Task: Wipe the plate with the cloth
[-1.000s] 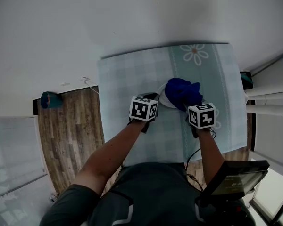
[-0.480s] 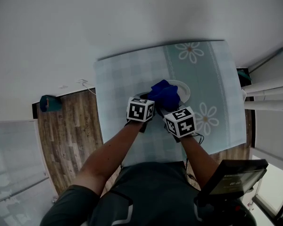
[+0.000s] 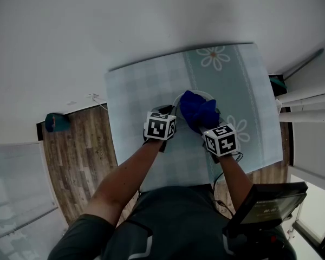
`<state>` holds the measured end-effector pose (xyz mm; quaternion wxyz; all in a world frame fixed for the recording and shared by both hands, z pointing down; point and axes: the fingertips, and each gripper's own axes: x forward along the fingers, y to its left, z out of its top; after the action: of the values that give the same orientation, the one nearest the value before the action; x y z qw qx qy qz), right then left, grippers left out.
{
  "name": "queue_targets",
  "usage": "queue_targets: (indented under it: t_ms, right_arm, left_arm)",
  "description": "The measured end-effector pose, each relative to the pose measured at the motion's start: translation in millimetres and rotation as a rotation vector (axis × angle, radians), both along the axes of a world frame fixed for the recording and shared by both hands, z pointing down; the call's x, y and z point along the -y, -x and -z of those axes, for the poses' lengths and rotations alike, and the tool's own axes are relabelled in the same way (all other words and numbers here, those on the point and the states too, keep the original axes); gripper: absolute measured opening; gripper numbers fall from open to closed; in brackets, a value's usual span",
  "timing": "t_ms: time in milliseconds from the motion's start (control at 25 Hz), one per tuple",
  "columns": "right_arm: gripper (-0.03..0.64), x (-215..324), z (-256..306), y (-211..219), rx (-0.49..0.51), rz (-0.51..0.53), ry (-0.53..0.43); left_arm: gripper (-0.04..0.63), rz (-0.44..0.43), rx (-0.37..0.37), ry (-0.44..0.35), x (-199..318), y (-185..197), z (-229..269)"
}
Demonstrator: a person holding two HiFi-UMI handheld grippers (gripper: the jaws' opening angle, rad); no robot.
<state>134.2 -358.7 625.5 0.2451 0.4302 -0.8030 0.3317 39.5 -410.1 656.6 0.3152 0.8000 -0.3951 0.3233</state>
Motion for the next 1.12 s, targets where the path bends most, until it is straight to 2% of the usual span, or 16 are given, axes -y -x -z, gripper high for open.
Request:
queue_targets:
  t_ms: [320,440,560,680,800,1120]
  right_arm:
    - [0.101,4.4,-5.7,-79.2,-0.057,-0.178,0.014]
    - [0.101,3.7,1.3,-81.4,-0.048,-0.19,-0.014]
    - [0.101,4.3,23.9,-70.7,0.016,-0.193,-0.087]
    - [0.101,4.1,50.7,-70.0,0.033,-0.224,-0.167]
    - [0.101,-0.4,77.6,-70.3,0.045,-0.266,-0.228]
    - [0.101,-40.3,137.6,-43.4,0.059,-0.287,-0.338]
  left_arm:
    - [0.035,0.004,-0.01,0.005,0.5,0.6,-0.6]
    - [0.035,-0.005,-0.023,-0.009,-0.2,-0.5,-0.5]
    - [0.035,0.009,-0.06,-0.036,-0.9,4.3,8.4]
    - [0.035,0.023,-0.117,-0.098,-0.6,9.3,31.7]
    - [0.035,0.001,-0.158,-0.192,-6.1,17.6,64.9]
    - [0.035,-0.05,-0.317,-0.413,-54.4,49.5,159.5]
